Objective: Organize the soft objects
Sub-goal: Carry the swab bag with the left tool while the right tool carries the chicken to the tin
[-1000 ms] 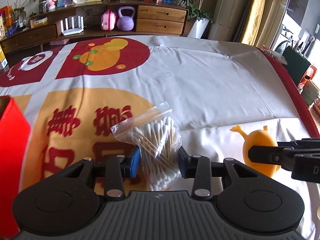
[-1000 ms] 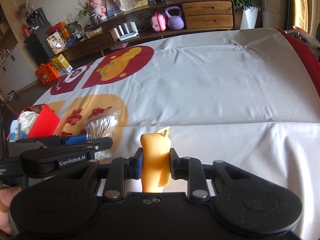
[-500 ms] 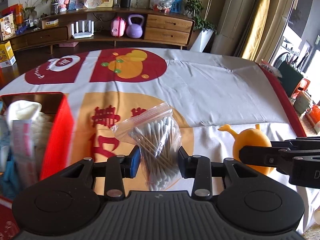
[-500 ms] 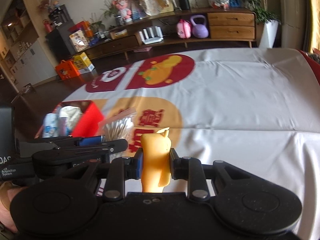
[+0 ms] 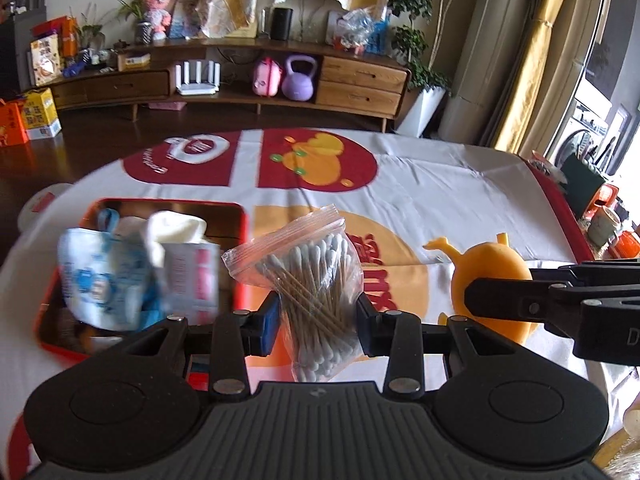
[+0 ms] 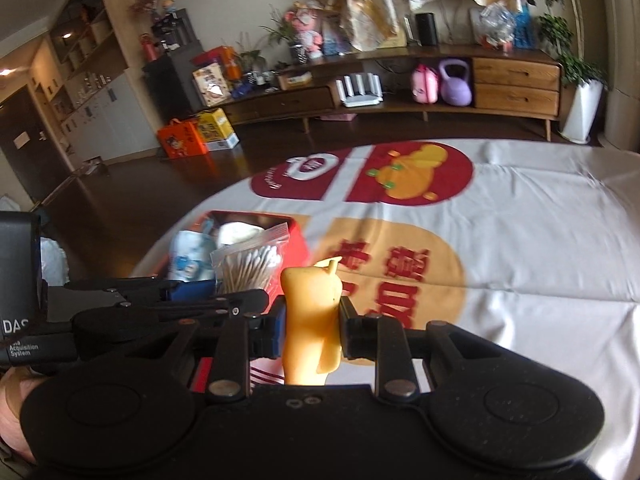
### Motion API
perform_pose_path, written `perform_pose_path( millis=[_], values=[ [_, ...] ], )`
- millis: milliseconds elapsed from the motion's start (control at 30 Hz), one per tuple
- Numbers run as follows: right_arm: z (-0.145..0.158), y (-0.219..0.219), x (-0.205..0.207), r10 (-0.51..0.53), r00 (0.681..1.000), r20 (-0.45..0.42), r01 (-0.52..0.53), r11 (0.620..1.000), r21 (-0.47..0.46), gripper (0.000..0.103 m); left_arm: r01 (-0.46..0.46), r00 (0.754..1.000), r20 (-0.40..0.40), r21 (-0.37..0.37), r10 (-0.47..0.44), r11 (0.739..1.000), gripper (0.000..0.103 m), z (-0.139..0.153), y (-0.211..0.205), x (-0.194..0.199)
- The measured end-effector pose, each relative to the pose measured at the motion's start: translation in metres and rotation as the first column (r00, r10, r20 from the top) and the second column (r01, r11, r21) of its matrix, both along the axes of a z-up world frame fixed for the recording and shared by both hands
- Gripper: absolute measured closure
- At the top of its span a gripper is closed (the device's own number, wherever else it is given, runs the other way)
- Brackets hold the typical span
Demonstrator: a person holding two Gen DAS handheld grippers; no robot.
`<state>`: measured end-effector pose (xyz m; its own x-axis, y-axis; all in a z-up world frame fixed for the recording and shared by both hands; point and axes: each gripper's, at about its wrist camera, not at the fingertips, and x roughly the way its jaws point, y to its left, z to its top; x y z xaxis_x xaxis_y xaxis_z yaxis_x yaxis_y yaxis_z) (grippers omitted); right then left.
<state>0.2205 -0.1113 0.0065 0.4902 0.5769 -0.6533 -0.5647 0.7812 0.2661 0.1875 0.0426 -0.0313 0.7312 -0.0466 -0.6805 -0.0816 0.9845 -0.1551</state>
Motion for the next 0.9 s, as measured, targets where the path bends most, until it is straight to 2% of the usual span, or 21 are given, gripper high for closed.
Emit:
perform_pose_path(
  millis=[233, 467, 900],
  values=[
    [0.011, 0.038, -0.009, 0.051, 0.999, 0.014, -0.052, 0.999, 0.015, 0.079, -0.044, 0.998, 0.035, 0.016, 0.043, 0.999, 0.065, 0.021, 0.035, -0.03],
    [0.017, 0.075, -0.01, 0.088, 0.996, 0.027, -0.088, 0.996, 0.025, 0.079, -0.078, 0.996, 0.04, 0.04, 0.077, 0.996, 0.065, 0.027, 0.076, -0.049],
    [0.001, 0.131, 0.013, 0.106, 0.994, 0.024, -0.106, 0.994, 0.004, 0.078, -0.136, 0.991, 0.005, 0.092, 0.136, 0.986, 0.065, 0.016, 0.14, -0.042]
  ],
)
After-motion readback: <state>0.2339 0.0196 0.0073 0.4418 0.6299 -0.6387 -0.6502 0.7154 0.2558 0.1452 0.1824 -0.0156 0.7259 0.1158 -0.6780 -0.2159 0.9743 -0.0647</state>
